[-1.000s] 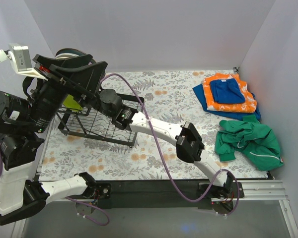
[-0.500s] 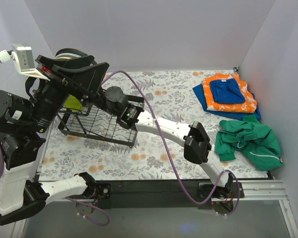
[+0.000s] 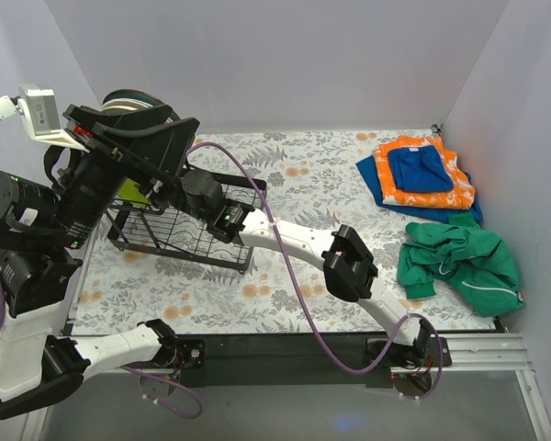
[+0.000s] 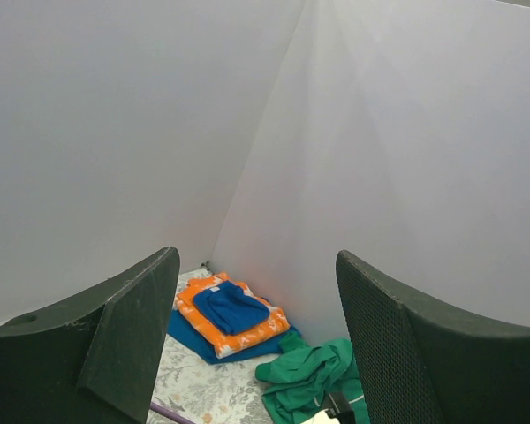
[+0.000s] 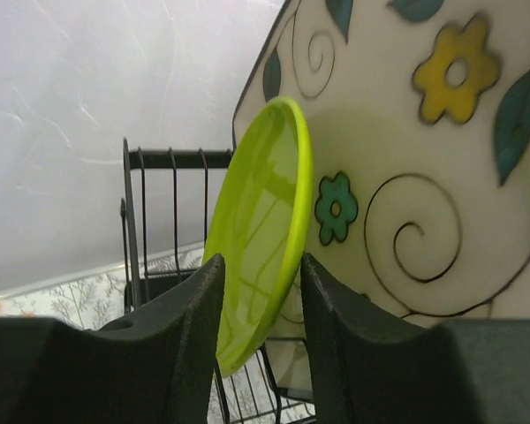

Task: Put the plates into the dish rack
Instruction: Insert the plate into the dish rack

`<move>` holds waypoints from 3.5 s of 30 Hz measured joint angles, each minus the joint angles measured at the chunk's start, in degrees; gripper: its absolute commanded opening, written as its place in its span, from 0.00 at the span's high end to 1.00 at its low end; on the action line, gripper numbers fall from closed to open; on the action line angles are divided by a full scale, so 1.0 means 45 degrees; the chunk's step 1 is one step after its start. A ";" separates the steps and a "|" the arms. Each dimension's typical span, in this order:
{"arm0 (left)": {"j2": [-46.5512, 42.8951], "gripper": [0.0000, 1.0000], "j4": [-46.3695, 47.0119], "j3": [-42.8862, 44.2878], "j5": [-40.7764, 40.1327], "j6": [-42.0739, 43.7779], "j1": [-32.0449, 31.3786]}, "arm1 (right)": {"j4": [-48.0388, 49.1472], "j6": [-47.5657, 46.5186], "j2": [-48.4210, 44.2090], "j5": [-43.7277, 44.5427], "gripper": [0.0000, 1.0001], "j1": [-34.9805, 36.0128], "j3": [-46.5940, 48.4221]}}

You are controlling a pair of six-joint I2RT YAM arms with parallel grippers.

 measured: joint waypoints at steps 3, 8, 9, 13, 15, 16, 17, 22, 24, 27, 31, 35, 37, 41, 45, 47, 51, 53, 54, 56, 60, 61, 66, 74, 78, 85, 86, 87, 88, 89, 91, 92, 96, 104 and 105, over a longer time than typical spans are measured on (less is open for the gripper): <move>0.0000 0.30 -0.0019 0.0000 -0.0010 0.0005 0.0000 | -0.0238 0.0024 0.0175 0.0083 0.67 -0.0005 0.0039; 0.0000 0.30 -0.0083 0.0010 -0.0019 0.0005 0.0000 | -0.0311 0.0112 0.0335 0.0238 0.89 0.0000 0.0452; 0.0000 0.30 -0.0092 0.0010 -0.0019 0.0010 0.0000 | -0.0296 0.0204 0.0359 0.0272 0.92 0.0000 0.0559; 0.0000 0.30 -0.0097 0.0010 -0.0024 0.0010 0.0000 | -0.0097 0.0248 0.0403 0.0787 0.99 0.0010 0.0869; 0.0000 0.30 -0.0097 0.0010 -0.0029 0.0015 0.0000 | -0.0083 0.0340 0.0403 0.0758 0.99 0.0005 0.0937; 0.0005 0.30 -0.0097 0.0010 -0.0029 0.0015 0.0000 | -0.0092 0.0374 0.0418 0.0729 0.99 -0.0005 0.0962; 0.0005 0.30 -0.0097 0.0015 -0.0029 0.0010 0.0000 | -0.0097 0.0389 0.0442 0.0753 0.99 -0.0005 0.1005; 0.0015 0.30 -0.0092 0.0015 -0.0024 0.0015 0.0000 | -0.0083 0.0393 0.0559 0.0758 0.99 -0.0034 0.1360; 0.0015 0.30 -0.0092 0.0015 -0.0029 0.0015 0.0000 | -0.0015 0.0389 0.0573 0.0772 0.99 -0.0068 0.1496; 0.0019 0.30 -0.0092 0.0015 -0.0024 0.0010 0.0000 | 0.0073 0.0359 0.0622 0.0816 0.99 -0.0097 0.1836; 0.0029 0.30 -0.0083 0.0015 -0.0024 0.0005 0.0000 | 0.0413 0.0223 0.0641 0.0894 0.99 -0.0126 0.2215; 0.0044 0.30 -0.0049 0.0015 -0.0019 0.0000 0.0000 | 0.0748 -0.0019 0.0641 0.1044 0.99 -0.0160 0.2215; 0.0049 0.30 -0.0015 0.0015 -0.0019 -0.0005 0.0000 | 0.0792 -0.0141 0.0641 0.1093 0.99 -0.0170 0.2132; 0.0044 0.30 0.0010 0.0005 -0.0019 -0.0063 0.0000 | 0.0952 -0.0374 0.0690 0.1219 0.99 -0.0170 0.1875; 0.0039 0.30 0.0010 -0.0019 -0.0019 -0.0131 0.0000 | 0.1020 -0.0549 0.0753 0.1336 0.99 -0.0170 0.1579; 0.0039 0.30 0.0015 -0.0024 -0.0019 -0.0146 0.0000 | 0.1030 -0.0573 0.0777 0.1341 0.99 -0.0170 0.1467; 0.0039 0.30 0.0039 -0.0049 -0.0019 -0.0151 0.0000 | 0.1054 -0.0578 0.0811 0.1355 0.99 -0.0170 0.1258; 0.0039 0.30 0.0097 -0.0063 -0.0019 -0.0151 0.0000 | 0.1059 -0.0573 0.0811 0.1360 0.99 -0.0170 0.1103; 0.0039 0.30 0.0107 -0.0068 -0.0019 -0.0146 0.0000 | 0.1073 -0.0573 0.0811 0.1355 0.99 -0.0170 0.1020; 0.0039 0.30 0.0121 -0.0073 -0.0019 -0.0151 0.0000 | 0.1088 -0.0554 0.0811 0.1316 0.99 -0.0170 0.0850; 0.0039 0.30 0.0175 -0.0087 -0.0019 -0.0151 0.0000 | 0.1083 -0.0563 0.0826 0.1321 0.89 -0.0170 0.0690; 0.0039 0.30 0.0199 -0.0092 -0.0019 -0.0151 0.0000 | 0.1083 -0.0563 0.0826 0.1316 0.86 -0.0170 0.0670; 0.0039 0.30 0.0204 -0.0112 -0.0019 -0.0146 0.0000 | 0.1122 -0.0554 0.0831 0.1316 0.64 -0.0170 0.0622; 0.0039 0.30 0.0204 -0.0112 -0.0019 -0.0146 0.0000 | 0.1467 -0.0525 0.0826 0.1146 0.50 -0.0112 0.0622; 0.0039 0.30 0.0209 -0.0112 -0.0019 -0.0141 0.0000 | 0.1656 -0.0495 0.0359 0.1059 0.47 -0.0097 -0.0121; 0.0049 0.30 0.0253 -0.0112 -0.0010 -0.0107 0.0000 | 0.1773 -0.0466 -0.2613 0.0593 0.24 -0.0180 -0.3322; 0.0053 0.29 0.0257 -0.0117 -0.0010 -0.0097 0.0000 | 0.1807 -0.0539 -0.3395 0.0495 0.18 -0.0204 -0.4070; 0.0058 0.29 0.0277 -0.0141 -0.0010 -0.0092 0.0000 | 0.1807 -0.0651 -0.4211 0.0369 0.16 -0.0262 -0.4823; 0.0063 0.28 0.0296 -0.0175 -0.0010 -0.0087 0.0000 | 0.1914 -0.0738 -0.5047 0.0233 0.15 -0.0325 -0.5600; 0.0068 0.28 0.0306 -0.0223 -0.0010 -0.0083 0.0000 | 0.2016 -0.0831 -0.5965 -0.0019 0.06 -0.0403 -0.6460; 0.0083 0.27 0.0311 -0.0364 -0.0010 -0.0049 0.0000 | 0.1982 -0.0840 -0.7587 -0.0554 0.02 -0.0670 -0.7883; 0.0112 0.27 0.0301 -0.0437 -0.0010 -0.0044 0.0000 | 0.1953 -0.0753 -0.8378 -0.0816 0.02 -0.0933 -0.8510; 0.0447 0.22 0.0287 -0.0602 -0.0015 0.0005 0.0000 | 0.1146 -0.0131 -1.0885 -0.1511 0.02 -0.2832 -1.0331; 0.2268 0.18 0.0199 -0.0685 -0.0087 -0.0204 0.0000 | -0.2599 0.1088 -1.2225 -0.0962 0.02 -0.8616 -1.2046; 0.2565 0.18 0.0165 -0.0704 -0.0136 -0.0257 0.0000 | -0.3104 0.1171 -1.2235 -0.0549 0.02 -0.9122 -1.2084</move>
